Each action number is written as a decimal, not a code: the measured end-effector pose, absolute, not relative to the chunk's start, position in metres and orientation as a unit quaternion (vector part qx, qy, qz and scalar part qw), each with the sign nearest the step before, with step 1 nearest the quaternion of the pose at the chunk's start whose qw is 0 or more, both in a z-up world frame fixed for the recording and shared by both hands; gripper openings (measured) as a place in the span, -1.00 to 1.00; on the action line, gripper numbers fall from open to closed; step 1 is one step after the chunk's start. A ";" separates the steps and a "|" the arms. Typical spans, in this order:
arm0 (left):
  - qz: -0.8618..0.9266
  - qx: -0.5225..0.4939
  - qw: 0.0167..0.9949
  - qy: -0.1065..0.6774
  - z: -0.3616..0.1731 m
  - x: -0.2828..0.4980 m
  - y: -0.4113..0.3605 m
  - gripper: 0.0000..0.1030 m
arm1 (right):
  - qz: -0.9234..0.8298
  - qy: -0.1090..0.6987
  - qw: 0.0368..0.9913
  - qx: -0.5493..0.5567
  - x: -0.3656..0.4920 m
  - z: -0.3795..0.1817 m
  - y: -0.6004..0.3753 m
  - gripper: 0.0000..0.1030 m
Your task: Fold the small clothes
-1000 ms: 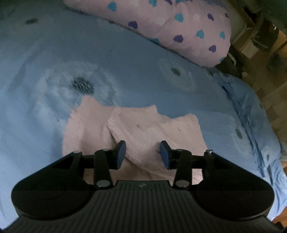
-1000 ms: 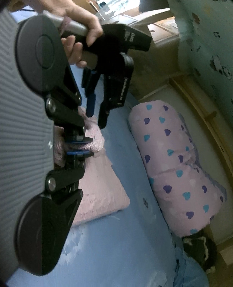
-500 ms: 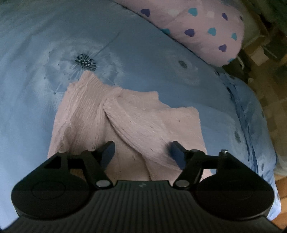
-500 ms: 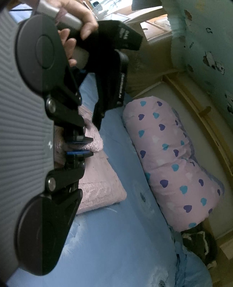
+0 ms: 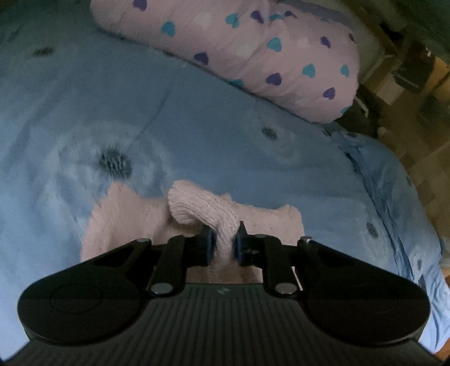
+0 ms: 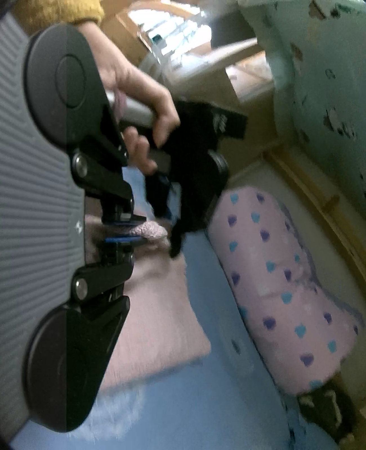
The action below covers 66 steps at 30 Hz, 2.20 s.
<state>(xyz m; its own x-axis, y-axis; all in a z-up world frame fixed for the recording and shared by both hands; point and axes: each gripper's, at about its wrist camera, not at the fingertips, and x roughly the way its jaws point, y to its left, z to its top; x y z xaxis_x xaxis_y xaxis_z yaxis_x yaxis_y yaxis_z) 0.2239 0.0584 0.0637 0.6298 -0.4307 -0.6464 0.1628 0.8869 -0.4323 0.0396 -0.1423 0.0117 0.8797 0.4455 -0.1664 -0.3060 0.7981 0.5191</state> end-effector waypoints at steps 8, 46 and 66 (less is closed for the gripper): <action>-0.140 -0.128 0.903 0.386 0.064 0.240 0.100 -0.65 | 0.243 0.163 0.932 0.215 0.059 0.018 -0.078 -0.80; -0.111 -0.126 0.909 0.382 0.032 0.181 0.042 -0.68 | 0.099 0.167 0.964 0.182 0.012 -0.002 -0.177 0.10; -0.115 -0.130 0.918 0.357 0.065 0.122 0.101 0.00 | 0.130 0.180 0.967 0.127 0.014 -0.004 -0.152 0.11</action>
<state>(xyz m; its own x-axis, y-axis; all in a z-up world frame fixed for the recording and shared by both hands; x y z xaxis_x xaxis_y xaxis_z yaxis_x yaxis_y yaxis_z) 0.1216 0.1008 0.0646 0.7185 -0.3041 -0.6255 0.1187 0.9398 -0.3205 0.0139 -0.1522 -0.0042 0.9011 0.2976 -0.3153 -0.2064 0.9340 0.2917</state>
